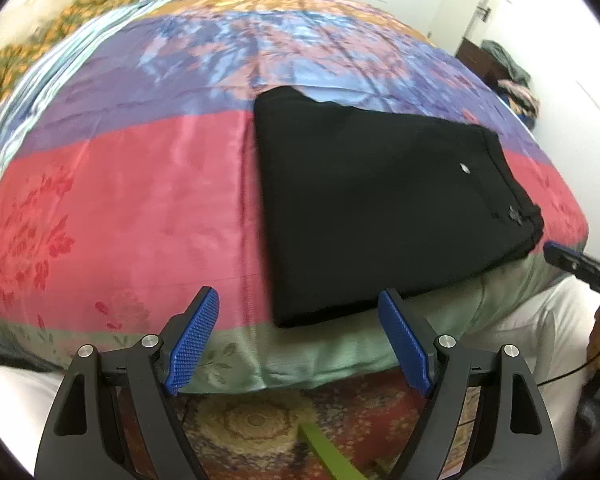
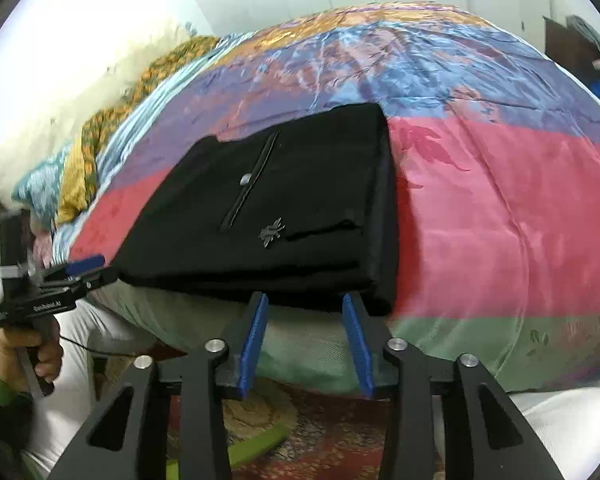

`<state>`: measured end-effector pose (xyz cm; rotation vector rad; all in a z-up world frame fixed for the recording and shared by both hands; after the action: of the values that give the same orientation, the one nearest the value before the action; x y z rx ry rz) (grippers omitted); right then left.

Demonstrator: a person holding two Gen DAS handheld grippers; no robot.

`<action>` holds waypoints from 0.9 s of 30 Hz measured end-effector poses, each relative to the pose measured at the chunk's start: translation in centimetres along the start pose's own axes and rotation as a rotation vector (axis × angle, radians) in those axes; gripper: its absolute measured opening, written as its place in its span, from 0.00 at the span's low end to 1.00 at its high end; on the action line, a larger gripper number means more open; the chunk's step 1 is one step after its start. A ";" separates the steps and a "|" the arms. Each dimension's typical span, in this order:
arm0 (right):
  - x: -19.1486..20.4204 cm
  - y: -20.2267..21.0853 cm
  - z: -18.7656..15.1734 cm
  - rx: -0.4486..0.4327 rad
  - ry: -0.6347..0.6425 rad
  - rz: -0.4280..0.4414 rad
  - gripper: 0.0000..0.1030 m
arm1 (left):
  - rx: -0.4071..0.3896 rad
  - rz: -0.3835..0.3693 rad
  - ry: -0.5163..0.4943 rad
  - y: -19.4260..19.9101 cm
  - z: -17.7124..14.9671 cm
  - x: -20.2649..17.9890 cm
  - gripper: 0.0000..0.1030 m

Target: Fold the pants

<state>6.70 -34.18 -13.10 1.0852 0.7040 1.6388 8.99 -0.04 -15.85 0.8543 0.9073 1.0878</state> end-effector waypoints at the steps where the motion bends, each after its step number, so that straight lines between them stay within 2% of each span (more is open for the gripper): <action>1: -0.2 0.2 0.0 -0.004 -0.014 0.008 0.46 | 0.001 -0.007 0.011 0.0 0.0 0.4 0.81; 7: -1.9 1.0 0.0 -0.037 -0.108 0.069 0.49 | 0.025 -0.059 0.082 -0.2 0.1 2.8 0.81; 11: -3.1 1.3 0.0 -0.049 -0.172 0.109 0.55 | 0.048 -0.094 0.121 -0.6 0.3 3.7 0.82; 15: -4.6 1.7 0.8 -0.059 -0.240 0.200 0.55 | 0.075 -0.121 0.144 -1.2 1.1 4.7 0.82; 18: -7.0 1.6 2.8 -0.055 -0.337 0.315 0.57 | 0.090 -0.144 0.149 -1.5 2.0 5.3 0.82; 22: -9.5 -1.6 6.2 0.065 -0.426 0.444 0.60 | 0.141 -0.203 0.161 -2.8 3.6 5.5 0.83; 27: -10.2 -5.6 8.3 0.191 -0.399 0.406 0.60 | 0.181 -0.261 0.165 -4.7 5.2 4.8 0.83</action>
<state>17.42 -42.48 -17.55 1.7227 0.3962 1.6322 16.38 2.84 -18.94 0.7750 1.2338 0.8666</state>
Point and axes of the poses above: each gripper's, at about its wrist camera, not at the fingertips, and y roughly against the way its jaws point, x to its left, z to its top, the point moved 2 cm from there along -y, roughly the way its jaws point, and after that the axes turned 7 degrees about x, right-handed, at the moved point
